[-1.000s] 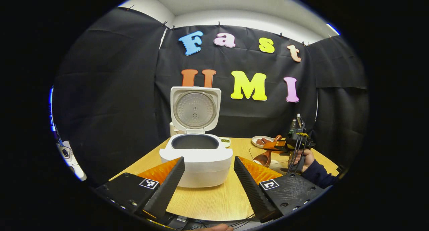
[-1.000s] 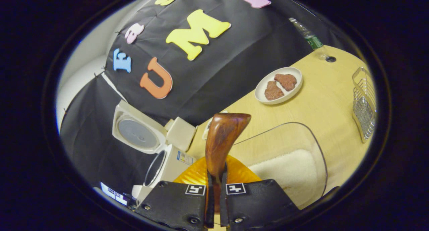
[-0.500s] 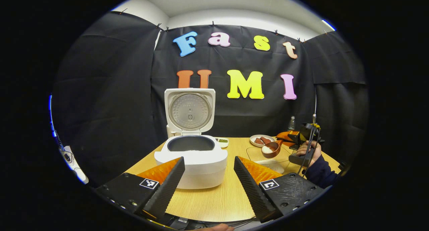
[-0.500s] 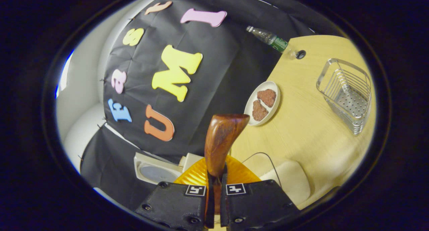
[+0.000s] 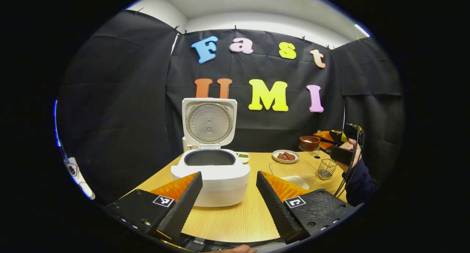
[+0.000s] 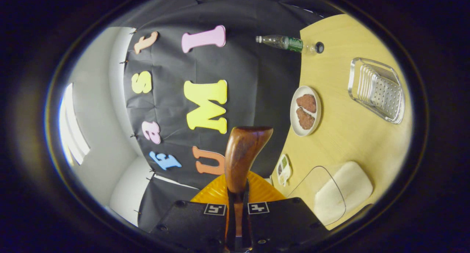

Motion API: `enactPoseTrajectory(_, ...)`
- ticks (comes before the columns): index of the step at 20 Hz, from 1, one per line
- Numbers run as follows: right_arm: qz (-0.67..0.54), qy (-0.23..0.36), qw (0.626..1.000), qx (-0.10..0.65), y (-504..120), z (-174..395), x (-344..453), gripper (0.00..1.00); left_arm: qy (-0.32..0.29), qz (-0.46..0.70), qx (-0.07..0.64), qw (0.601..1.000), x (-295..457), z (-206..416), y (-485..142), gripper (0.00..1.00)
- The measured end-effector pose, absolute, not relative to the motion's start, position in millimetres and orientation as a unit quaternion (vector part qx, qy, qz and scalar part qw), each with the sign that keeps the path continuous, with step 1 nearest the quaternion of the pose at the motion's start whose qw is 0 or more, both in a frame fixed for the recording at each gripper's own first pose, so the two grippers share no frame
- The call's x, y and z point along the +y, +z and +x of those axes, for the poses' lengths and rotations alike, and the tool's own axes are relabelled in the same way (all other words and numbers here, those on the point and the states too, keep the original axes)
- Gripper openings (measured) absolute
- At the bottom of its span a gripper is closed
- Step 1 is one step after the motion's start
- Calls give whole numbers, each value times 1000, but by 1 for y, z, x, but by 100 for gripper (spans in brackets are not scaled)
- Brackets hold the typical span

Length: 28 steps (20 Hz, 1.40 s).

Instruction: Close the left gripper, press the button to open the rice cooker; take a wooden spoon from the chopstick holder with the right hand, scoop a spoonful of rice and pour it into the rice cooker, then put the wooden spoon back into the chopstick holder.

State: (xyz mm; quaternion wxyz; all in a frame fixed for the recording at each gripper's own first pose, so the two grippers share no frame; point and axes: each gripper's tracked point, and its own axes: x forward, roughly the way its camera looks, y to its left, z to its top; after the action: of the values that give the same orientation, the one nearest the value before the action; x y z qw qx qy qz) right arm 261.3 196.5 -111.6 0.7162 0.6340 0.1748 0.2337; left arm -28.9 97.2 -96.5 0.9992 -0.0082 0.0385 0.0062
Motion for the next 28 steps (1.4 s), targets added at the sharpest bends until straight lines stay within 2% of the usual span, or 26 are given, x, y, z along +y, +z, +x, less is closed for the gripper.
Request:
enactPoseTrajectory(1, 630, 238, 718, 174, -107, 261, 203, 8, 5, -9, 37, 999, 99, -30, -97, 94)
enactPoseTrajectory(6, 628, 285, 702, 177, -69, 257, 260, 8, -3, -12, 35, 999, 106, -41, -101, 93)
enactPoseTrajectory(14, 551, 313, 751, 185, -36, 269, 379, 8, 27, -14, 33, 999, 137, -52, -110, 94)
enactPoseTrajectory(21, 454, 332, 806, 186, -33, 277, 471, 9, 47, -14, 46, 998, 159, -54, -126, 94)
enactPoseTrajectory(26, 324, 328, 877, 134, -22, 284, 512, 6, 57, -18, 51, 997, 168, -56, -134, 94)
enactPoseTrajectory(28, 254, 326, 905, 100, -18, 284, 524, 9, 58, -11, 51, 997, 173, -60, -133, 94)
